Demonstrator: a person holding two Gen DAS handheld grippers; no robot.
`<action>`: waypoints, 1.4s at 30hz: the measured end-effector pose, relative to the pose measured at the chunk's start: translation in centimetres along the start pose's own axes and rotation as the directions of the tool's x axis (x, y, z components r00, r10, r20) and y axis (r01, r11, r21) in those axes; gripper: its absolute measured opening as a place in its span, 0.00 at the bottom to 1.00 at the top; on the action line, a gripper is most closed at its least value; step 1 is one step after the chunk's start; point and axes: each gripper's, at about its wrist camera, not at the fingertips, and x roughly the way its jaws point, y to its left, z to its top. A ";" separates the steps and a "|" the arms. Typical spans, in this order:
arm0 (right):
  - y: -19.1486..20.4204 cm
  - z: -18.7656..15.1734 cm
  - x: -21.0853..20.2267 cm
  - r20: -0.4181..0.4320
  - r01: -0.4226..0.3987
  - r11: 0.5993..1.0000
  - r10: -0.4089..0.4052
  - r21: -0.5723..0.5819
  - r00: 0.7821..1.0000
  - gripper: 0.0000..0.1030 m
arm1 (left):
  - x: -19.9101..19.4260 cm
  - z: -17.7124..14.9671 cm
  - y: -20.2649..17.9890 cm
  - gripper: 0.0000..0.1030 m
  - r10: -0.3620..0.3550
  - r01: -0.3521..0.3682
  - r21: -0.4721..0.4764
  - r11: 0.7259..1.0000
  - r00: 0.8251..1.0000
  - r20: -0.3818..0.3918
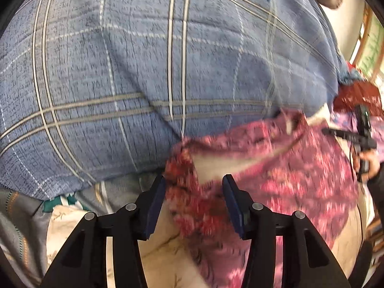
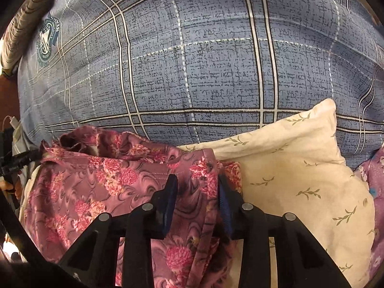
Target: Fold small clothes
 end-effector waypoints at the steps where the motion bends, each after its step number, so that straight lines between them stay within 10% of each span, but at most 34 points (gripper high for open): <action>1: -0.2 -0.1 -0.1 -0.003 -0.005 1.000 0.005 -0.003 1.000 0.35 | -0.2 -0.3 0.1 0.47 -0.006 0.006 0.010 1.000 1.000 -0.010; 10: 0.4 -0.4 0.8 -0.015 0.021 1.000 -0.021 0.001 1.000 0.35 | 0.8 -0.3 -1.3 0.54 -0.012 0.014 0.075 0.997 0.999 -0.033; 15: 1.8 -0.3 2.2 -0.014 0.062 0.998 -0.062 0.005 0.998 0.15 | 1.7 2.0 -0.4 0.52 0.002 -0.002 -0.008 1.000 1.000 0.012; 17: 2.3 -0.2 2.4 -0.001 0.077 0.997 -0.077 0.000 0.997 0.08 | 2.1 2.7 0.0 0.35 -0.027 0.028 -0.061 0.998 0.999 0.022; 18: 2.7 -0.1 2.2 0.009 0.080 0.997 -0.080 -0.004 0.997 0.08 | 2.5 2.9 0.0 0.09 -0.007 0.008 -0.074 0.997 1.000 0.012; 21: 3.3 0.4 1.4 0.048 0.088 0.996 -0.088 -0.015 0.995 0.07 | 2.6 2.8 -0.2 0.03 0.005 -0.003 -0.082 0.997 1.000 0.026; 26: 3.5 1.2 0.1 0.139 0.095 0.995 -0.095 0.004 0.986 0.06 | 0.6 2.8 0.9 0.03 0.024 0.005 -0.177 0.984 0.987 0.160; 30: 3.4 1.1 3.7 0.068 0.150 0.989 -0.149 -0.004 0.986 0.08 | 3.1 2.2 1.0 0.04 0.087 -0.071 -0.189 0.979 0.993 0.074; 32: 3.5 0.7 5.2 0.028 0.176 0.984 -0.176 -0.004 0.984 0.25 | 4.4 1.5 0.7 0.05 0.105 -0.098 -0.184 0.978 0.994 0.025; 35: 3.6 0.5 4.5 0.041 0.198 0.980 -0.198 0.010 0.979 0.36 | 3.9 1.3 0.4 0.11 0.068 -0.061 -0.217 0.974 0.997 0.027; 38: 3.5 0.1 1.3 0.056 0.142 0.989 -0.143 0.034 0.988 0.43 | 1.1 0.3 0.7 0.39 -0.015 0.032 -0.244 0.969 0.997 0.071; 42: 3.4 -2.3 -3.4 0.045 0.055 0.998 -0.056 0.020 0.997 0.43 | -3.3 -2.8 0.3 0.43 -0.077 0.097 -0.237 0.967 0.993 0.093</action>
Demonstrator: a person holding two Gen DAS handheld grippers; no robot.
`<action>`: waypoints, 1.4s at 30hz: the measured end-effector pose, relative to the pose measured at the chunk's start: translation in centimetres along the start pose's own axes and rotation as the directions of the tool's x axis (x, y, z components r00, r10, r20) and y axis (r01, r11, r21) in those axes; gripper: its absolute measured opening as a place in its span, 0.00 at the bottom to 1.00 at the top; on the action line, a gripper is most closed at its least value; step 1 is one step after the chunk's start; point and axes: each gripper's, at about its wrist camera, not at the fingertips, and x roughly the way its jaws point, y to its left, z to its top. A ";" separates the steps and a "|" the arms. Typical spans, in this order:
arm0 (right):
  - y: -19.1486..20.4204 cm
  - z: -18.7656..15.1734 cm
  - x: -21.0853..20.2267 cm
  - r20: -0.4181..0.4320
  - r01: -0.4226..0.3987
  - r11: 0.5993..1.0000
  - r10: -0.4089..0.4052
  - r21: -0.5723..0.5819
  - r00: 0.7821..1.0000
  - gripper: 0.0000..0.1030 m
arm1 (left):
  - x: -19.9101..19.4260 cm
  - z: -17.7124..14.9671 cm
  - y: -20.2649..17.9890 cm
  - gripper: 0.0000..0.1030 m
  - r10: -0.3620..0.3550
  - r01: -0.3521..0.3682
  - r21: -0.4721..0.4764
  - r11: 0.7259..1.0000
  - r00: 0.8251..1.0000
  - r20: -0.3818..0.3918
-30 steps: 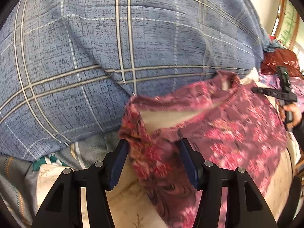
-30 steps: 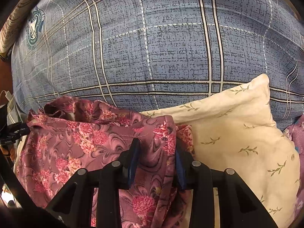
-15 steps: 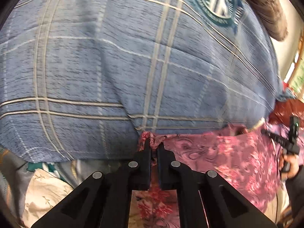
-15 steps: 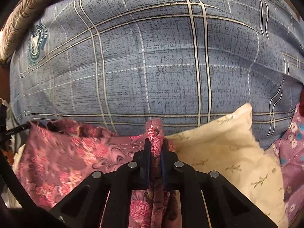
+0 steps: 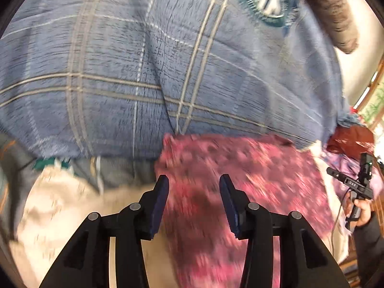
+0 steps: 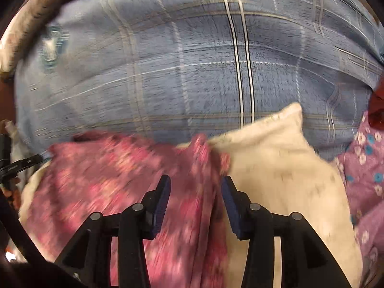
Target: Fold small clothes
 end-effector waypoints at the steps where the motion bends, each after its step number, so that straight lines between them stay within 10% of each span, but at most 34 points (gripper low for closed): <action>1: -0.2 -0.7 -0.8 -0.008 -0.017 1.000 0.017 0.002 1.000 0.43 | -1.2 -1.3 0.0 0.43 -0.018 0.018 -0.005 1.000 1.000 -0.006; 14: -1.6 -10.4 -6.2 -0.123 -0.103 0.994 0.108 0.042 0.987 0.41 | -8.5 -10.5 -1.1 0.42 -0.045 0.043 -0.019 0.999 0.990 -0.134; 18: -0.9 -10.7 -5.0 -0.160 -0.069 0.997 0.073 0.026 0.984 0.02 | -7.7 -11.0 -2.7 0.08 -0.002 0.008 0.034 0.999 0.987 -0.162; 25: -1.7 -9.6 -9.0 -0.012 -0.018 0.999 0.019 0.043 1.000 0.02 | -8.9 -10.6 -3.4 0.07 -0.029 0.039 0.073 0.997 0.991 -0.131; 34: -2.8 -12.0 -4.5 -0.135 0.044 0.999 -0.041 0.024 0.990 0.03 | -7.7 -11.9 -1.6 0.08 -0.026 0.040 0.066 0.997 0.981 -0.193; 38: -2.6 -11.0 -5.5 -0.131 0.041 0.999 -0.039 0.016 0.991 0.25 | -8.6 -11.0 -2.2 0.15 -0.010 0.032 0.107 0.994 0.980 -0.200; 42: -2.3 -8.7 -6.9 -0.076 0.035 0.999 -0.035 0.002 0.996 0.40 | -10.1 -9.1 -2.3 0.44 -0.014 0.027 0.094 0.995 0.991 -0.136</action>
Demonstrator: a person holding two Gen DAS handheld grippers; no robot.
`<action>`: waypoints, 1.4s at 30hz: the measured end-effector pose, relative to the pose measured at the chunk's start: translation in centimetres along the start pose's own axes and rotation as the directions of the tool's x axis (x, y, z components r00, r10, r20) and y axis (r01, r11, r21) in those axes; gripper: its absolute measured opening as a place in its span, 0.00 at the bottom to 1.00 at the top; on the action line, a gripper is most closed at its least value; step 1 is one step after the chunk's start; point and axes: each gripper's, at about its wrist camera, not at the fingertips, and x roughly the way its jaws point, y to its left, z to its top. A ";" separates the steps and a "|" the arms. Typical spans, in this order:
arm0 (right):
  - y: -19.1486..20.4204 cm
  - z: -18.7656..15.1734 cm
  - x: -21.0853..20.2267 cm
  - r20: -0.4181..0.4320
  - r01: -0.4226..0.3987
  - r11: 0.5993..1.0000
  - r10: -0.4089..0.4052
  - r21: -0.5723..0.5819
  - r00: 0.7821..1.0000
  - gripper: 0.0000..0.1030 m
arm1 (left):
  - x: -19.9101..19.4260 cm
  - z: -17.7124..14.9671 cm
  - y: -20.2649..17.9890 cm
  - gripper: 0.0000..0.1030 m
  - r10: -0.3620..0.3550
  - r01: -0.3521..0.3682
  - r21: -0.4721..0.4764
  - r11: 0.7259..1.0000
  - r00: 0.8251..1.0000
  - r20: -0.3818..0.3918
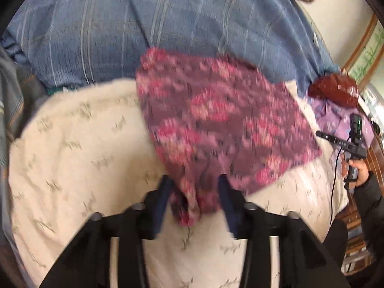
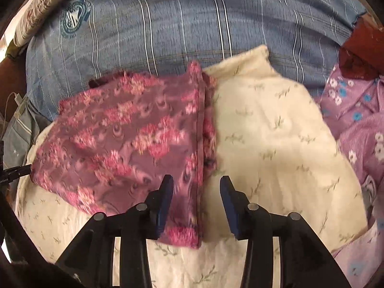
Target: Fold small clothes
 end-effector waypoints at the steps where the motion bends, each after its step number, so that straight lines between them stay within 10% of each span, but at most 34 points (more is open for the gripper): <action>1: 0.0 1.1 0.2 0.010 -0.011 1.000 0.011 0.006 1.000 0.40 | 0.0 0.6 0.1 0.44 -0.005 0.005 -0.007 1.000 1.000 0.005; 9: 0.5 5.9 5.3 -0.017 -0.022 1.000 0.022 0.013 1.000 0.33 | 4.3 4.9 0.4 0.42 0.039 -0.037 -0.061 0.997 0.999 0.029; 13: 1.1 6.3 7.0 -0.037 -0.012 1.000 0.012 -0.002 0.999 0.08 | 6.7 6.0 -0.6 0.38 0.056 -0.054 -0.037 0.998 0.998 0.039; 28: 2.8 6.3 8.3 -0.003 0.146 0.981 -0.147 -0.129 0.989 0.06 | 10.5 5.5 -1.8 0.34 0.104 -0.105 0.032 0.994 0.994 0.011; 42: 3.5 7.8 7.9 0.012 0.112 0.988 -0.112 -0.109 0.994 0.23 | 9.3 7.9 -2.4 0.34 0.055 -0.056 0.014 0.998 0.996 0.063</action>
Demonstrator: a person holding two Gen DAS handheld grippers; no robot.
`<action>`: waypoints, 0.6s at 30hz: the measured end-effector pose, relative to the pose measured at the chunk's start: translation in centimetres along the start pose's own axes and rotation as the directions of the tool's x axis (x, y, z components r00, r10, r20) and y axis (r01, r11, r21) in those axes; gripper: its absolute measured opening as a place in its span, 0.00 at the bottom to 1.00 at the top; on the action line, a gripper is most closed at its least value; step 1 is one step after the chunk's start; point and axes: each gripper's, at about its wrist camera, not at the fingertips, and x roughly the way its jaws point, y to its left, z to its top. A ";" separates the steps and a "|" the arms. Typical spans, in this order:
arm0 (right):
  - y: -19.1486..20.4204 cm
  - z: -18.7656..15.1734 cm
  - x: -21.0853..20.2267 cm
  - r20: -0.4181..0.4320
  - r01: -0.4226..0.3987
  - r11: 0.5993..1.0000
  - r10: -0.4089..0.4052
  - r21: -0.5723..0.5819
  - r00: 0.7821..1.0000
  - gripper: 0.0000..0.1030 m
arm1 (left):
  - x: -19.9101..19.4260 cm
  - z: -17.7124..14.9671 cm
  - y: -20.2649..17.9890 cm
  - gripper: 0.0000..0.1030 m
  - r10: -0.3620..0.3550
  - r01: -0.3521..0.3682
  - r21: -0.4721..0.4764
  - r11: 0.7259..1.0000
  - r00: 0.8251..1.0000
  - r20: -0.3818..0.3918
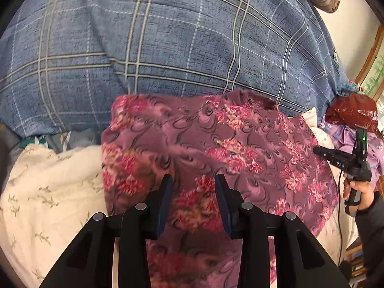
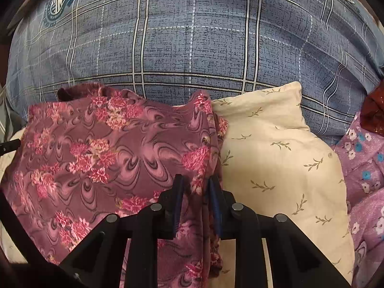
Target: Fold small clothes
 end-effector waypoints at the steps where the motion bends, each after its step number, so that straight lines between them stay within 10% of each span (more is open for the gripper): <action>1: -0.3 0.2 0.1 0.001 -0.006 1.000 0.006 0.012 1.000 0.25 | 0.2 0.2 -0.2 0.34 0.004 -0.004 0.006 1.000 1.000 -0.002; 7: -1.5 2.1 1.6 -0.003 -0.044 0.995 0.044 0.089 0.999 0.29 | 2.6 1.1 -0.3 0.34 0.035 -0.035 0.003 0.999 0.999 -0.035; 13: -0.7 3.8 3.7 -0.061 0.019 0.999 -0.016 0.049 0.998 0.10 | 4.4 1.9 0.5 0.34 0.044 -0.047 -0.037 0.998 0.996 -0.081; 18: 1.9 4.0 1.0 -0.023 0.064 0.997 -0.063 0.031 0.998 0.32 | 1.3 2.2 1.4 0.41 0.020 -0.021 -0.036 0.999 0.999 -0.046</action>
